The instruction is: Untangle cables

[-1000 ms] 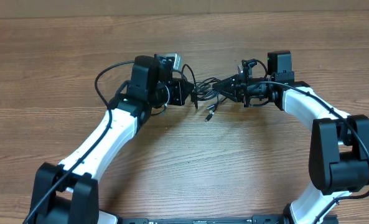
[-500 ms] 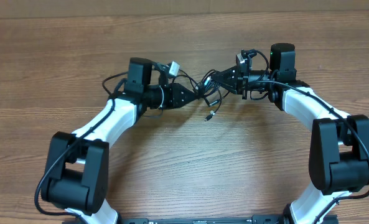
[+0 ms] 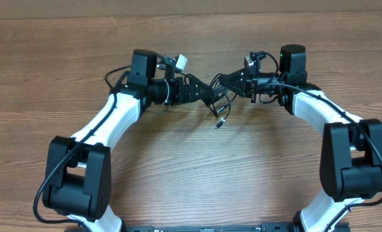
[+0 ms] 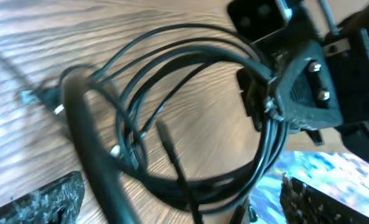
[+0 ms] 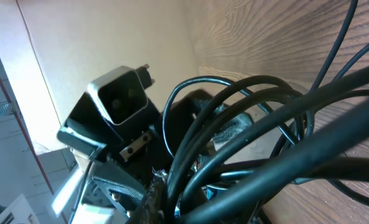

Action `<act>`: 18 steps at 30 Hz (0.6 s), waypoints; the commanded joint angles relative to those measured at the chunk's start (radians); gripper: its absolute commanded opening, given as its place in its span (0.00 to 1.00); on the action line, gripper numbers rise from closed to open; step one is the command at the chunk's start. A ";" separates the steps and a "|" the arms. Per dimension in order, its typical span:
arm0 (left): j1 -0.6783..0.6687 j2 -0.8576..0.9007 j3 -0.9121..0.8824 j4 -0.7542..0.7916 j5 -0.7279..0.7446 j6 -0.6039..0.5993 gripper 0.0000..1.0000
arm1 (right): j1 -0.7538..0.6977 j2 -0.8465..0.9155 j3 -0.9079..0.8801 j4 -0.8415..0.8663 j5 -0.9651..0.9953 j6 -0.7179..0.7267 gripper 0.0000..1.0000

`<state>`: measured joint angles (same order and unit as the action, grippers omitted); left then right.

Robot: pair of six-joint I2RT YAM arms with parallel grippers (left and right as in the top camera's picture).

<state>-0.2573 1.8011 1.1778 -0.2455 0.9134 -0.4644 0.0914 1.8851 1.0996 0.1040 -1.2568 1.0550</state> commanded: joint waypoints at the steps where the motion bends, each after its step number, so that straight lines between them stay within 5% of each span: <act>1: -0.001 -0.097 0.031 -0.093 -0.203 0.023 1.00 | -0.001 -0.003 0.001 0.007 0.032 0.030 0.04; 6: -0.001 -0.238 0.031 -0.277 -0.486 0.027 0.95 | -0.001 -0.003 0.001 0.008 0.138 0.216 0.04; 10: -0.004 -0.275 0.031 -0.371 -0.472 0.150 0.63 | -0.001 -0.003 0.001 0.024 0.169 0.425 0.04; 18: -0.097 -0.256 -0.008 -0.456 -0.478 0.180 0.67 | -0.001 -0.003 0.001 0.052 0.171 0.576 0.04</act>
<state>-0.3027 1.5352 1.1919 -0.7174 0.4549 -0.3283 0.0917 1.8854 1.0996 0.1471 -1.0927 1.5383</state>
